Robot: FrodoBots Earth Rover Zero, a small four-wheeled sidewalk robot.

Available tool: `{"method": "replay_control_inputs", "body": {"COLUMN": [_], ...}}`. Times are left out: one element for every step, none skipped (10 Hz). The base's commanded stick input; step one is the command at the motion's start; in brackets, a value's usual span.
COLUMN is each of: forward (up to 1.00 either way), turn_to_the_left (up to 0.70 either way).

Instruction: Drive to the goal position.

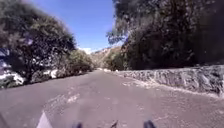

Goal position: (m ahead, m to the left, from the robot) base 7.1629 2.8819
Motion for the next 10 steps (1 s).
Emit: {"method": "replay_control_inputs", "body": {"forward": [0.85, 0.85, 0.85, 0.85, 0.85, 0.85, 0.85, 0.85, 0.85, 0.85], "turn_to_the_left": [0.00, 0.00, 0.00, 0.00, 0.00, 0.34, 0.34, 0.34, 0.34, 0.34]}}
